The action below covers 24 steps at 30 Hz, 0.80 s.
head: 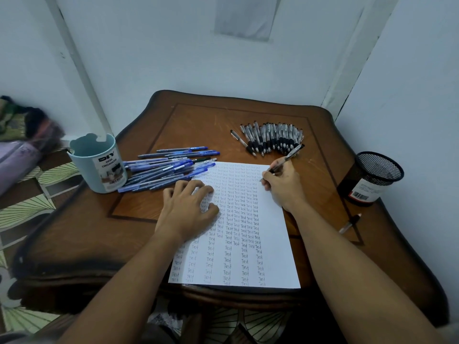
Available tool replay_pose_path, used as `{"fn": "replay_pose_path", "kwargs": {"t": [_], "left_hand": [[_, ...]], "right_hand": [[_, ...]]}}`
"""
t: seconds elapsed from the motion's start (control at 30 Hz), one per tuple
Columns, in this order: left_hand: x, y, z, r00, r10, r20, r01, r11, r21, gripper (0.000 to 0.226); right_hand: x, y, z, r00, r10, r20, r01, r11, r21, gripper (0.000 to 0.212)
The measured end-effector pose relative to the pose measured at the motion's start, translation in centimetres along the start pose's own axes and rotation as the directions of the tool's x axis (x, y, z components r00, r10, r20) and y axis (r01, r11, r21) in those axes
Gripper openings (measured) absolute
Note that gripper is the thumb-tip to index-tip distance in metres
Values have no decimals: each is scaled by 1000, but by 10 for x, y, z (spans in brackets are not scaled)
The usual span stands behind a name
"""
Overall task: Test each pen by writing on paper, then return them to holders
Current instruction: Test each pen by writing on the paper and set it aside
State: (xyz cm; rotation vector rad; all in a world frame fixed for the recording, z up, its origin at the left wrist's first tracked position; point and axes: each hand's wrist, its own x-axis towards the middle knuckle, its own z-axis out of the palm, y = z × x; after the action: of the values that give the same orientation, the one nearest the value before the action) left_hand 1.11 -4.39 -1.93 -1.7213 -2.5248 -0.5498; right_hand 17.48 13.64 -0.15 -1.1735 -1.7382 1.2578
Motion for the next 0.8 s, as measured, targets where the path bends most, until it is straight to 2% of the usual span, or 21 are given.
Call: {"fn": "replay_pose_path", "kwargs": {"t": [0.13, 0.3, 0.43, 0.53, 0.63, 0.7, 0.8], "left_hand": [[0, -1, 0, 1000, -2, -5, 2, 1000, -7, 55], [0, 0, 1, 1000, -8, -6, 8, 1000, -9, 55], [0, 0, 0, 1000, -2, -3, 2, 1000, -11, 55], [0, 0, 0, 1000, -4, -4, 4, 1000, -9, 54], [-1, 0, 1, 1000, 0, -6, 0, 1000, -11, 52], [0, -1, 1, 1000, 0, -10, 0, 1000, -3, 51], [0, -1, 1, 1000, -3, -9, 3, 1000, 4, 50]], "right_hand": [[0, 1, -3, 1000, 5, -22, -3, 996, 84, 18], [0, 2, -1, 1000, -23, -3, 23, 1000, 16, 17], [0, 1, -3, 1000, 5, -11, -4, 995, 97, 17], [0, 1, -1, 1000, 0, -3, 0, 998, 59, 17], [3, 4, -3, 999, 27, -17, -24, 982, 188, 16], [5, 3, -6, 998, 63, -17, -55, 953, 297, 8], [6, -1, -5, 989, 146, -29, -121, 904, 411, 32]]}}
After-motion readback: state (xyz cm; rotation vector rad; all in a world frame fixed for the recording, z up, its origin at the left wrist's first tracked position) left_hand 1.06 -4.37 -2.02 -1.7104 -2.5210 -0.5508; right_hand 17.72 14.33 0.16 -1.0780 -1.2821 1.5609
